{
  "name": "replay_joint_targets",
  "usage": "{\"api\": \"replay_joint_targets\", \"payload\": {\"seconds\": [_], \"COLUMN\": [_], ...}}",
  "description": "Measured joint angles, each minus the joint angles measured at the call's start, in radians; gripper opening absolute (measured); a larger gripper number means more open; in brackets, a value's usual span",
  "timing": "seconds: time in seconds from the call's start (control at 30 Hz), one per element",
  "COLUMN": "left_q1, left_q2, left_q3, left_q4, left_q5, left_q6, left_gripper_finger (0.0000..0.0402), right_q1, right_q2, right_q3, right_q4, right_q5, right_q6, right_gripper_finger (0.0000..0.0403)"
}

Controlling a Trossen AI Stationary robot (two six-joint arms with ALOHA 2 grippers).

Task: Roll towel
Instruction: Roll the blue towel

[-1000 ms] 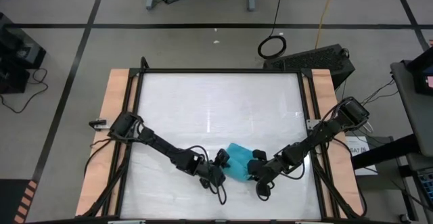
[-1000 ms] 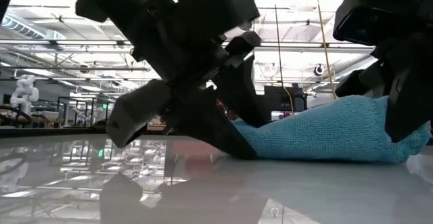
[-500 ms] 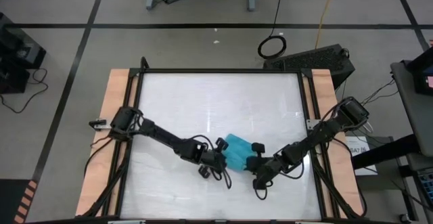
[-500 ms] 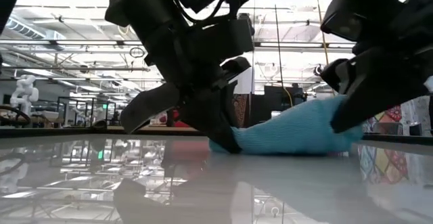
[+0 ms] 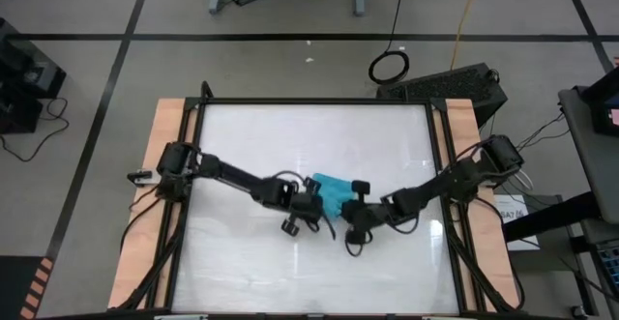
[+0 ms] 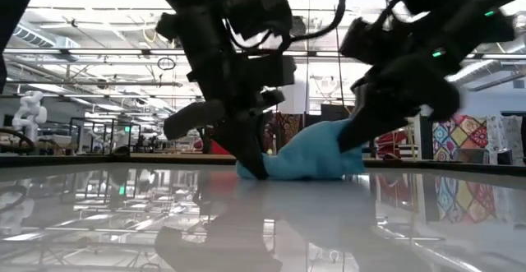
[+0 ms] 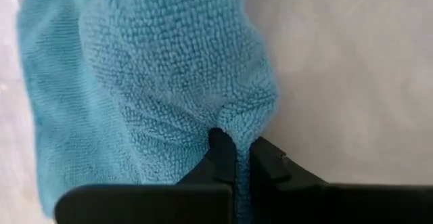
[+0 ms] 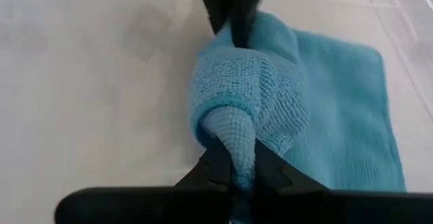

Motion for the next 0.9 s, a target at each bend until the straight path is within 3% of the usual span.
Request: {"api": "replay_joint_targets", "payload": {"seconds": [0.17, 0.53, 0.73, 0.9], "left_q1": [0.110, 0.236, 0.272, 0.278], "left_q2": [-0.026, -0.022, -0.022, -0.022], "left_q3": [0.001, -0.002, -0.002, -0.001], "left_q4": [-0.088, -0.128, -0.130, -0.113], "left_q5": [0.181, 0.695, 0.868, 0.891], "left_q6": [-0.032, -0.117, -0.226, -0.262], "left_gripper_finger": [0.0011, 0.0011, 0.0011, 0.0011], "right_q1": [-0.096, -0.234, -0.263, -0.269], "right_q2": [0.000, 0.000, 0.000, 0.000], "right_q3": [0.000, 0.000, 0.000, 0.001], "right_q4": [0.001, 0.066, 0.043, -0.020], "right_q5": [-0.086, -0.473, -0.580, -0.585], "right_q6": [-0.026, 0.036, 0.125, 0.141], "right_gripper_finger": [0.0009, 0.0009, 0.0009, 0.0015]}}
